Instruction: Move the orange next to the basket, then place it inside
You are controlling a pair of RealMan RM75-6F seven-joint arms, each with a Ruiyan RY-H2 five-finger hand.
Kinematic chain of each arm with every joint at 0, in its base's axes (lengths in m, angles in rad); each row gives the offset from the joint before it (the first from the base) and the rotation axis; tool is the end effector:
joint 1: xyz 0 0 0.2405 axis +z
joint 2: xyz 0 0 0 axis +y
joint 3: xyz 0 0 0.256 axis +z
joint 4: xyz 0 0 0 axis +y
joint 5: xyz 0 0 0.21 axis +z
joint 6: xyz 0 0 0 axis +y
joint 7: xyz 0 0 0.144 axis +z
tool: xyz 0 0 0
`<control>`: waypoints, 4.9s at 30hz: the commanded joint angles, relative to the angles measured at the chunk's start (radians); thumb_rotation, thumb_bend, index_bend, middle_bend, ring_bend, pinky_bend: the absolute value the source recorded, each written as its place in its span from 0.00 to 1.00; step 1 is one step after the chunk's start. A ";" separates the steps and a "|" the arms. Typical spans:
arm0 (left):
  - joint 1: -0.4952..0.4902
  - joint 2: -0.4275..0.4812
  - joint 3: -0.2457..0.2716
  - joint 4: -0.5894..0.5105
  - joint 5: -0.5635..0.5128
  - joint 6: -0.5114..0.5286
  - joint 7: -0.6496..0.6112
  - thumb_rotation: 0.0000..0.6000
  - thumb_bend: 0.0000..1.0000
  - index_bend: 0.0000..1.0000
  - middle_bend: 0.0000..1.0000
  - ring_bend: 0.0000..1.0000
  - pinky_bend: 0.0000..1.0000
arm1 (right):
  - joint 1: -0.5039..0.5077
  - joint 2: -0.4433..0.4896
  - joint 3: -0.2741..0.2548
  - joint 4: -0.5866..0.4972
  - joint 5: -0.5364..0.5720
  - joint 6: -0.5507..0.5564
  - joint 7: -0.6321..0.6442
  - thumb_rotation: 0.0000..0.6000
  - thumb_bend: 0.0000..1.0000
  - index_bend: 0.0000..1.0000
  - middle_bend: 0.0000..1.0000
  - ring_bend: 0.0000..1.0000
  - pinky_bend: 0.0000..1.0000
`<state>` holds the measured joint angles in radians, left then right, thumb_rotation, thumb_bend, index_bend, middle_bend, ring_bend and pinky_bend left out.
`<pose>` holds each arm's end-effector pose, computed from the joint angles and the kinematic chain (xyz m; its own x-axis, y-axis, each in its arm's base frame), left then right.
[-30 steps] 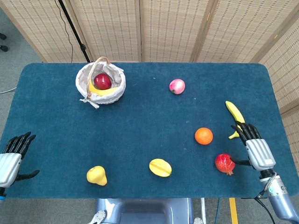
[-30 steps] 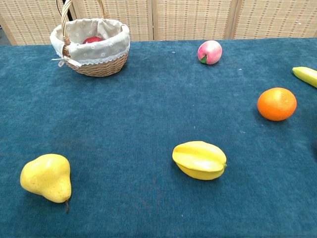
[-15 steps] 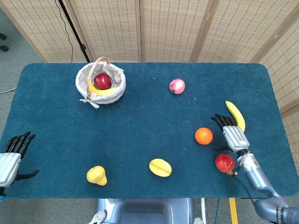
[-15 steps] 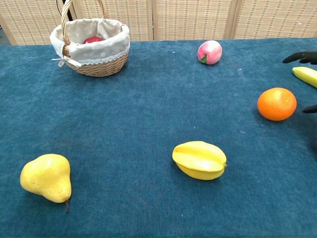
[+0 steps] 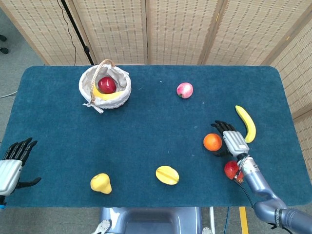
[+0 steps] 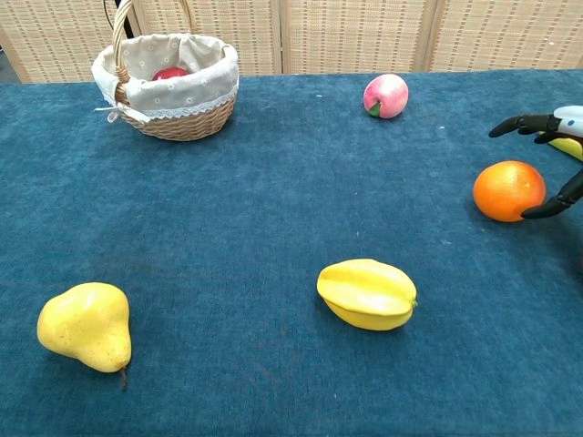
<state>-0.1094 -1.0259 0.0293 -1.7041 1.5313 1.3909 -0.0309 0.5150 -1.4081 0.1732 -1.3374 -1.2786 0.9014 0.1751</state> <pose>-0.3039 0.1688 0.1559 0.3761 0.1657 0.9116 0.9265 -0.0517 -0.3728 -0.2667 -0.3295 0.0409 0.1843 -0.3367 0.9234 -0.9820 -0.1021 0.1588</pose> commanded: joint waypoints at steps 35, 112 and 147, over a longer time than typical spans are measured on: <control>0.018 0.017 0.005 -0.011 0.030 0.046 -0.021 1.00 0.00 0.00 0.00 0.00 0.00 | 0.002 -0.109 0.040 -0.019 -0.082 0.231 -0.036 1.00 0.08 0.72 0.66 0.69 0.73; 0.049 0.048 -0.013 0.023 0.026 0.090 -0.132 1.00 0.00 0.00 0.00 0.00 0.00 | 0.235 -0.287 0.172 0.015 0.157 0.061 -0.303 1.00 0.00 0.10 0.03 0.02 0.03; -0.051 -0.082 -0.080 0.094 -0.089 -0.053 0.060 1.00 0.00 0.00 0.00 0.00 0.00 | -0.397 0.259 -0.223 -0.180 -0.353 0.727 0.158 1.00 0.00 0.18 0.05 0.00 0.01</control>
<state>-0.1428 -1.0953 -0.0375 -1.6271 1.4591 1.3576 0.0118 0.1296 -1.1471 -0.0466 -1.5270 -1.6235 1.6163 0.3223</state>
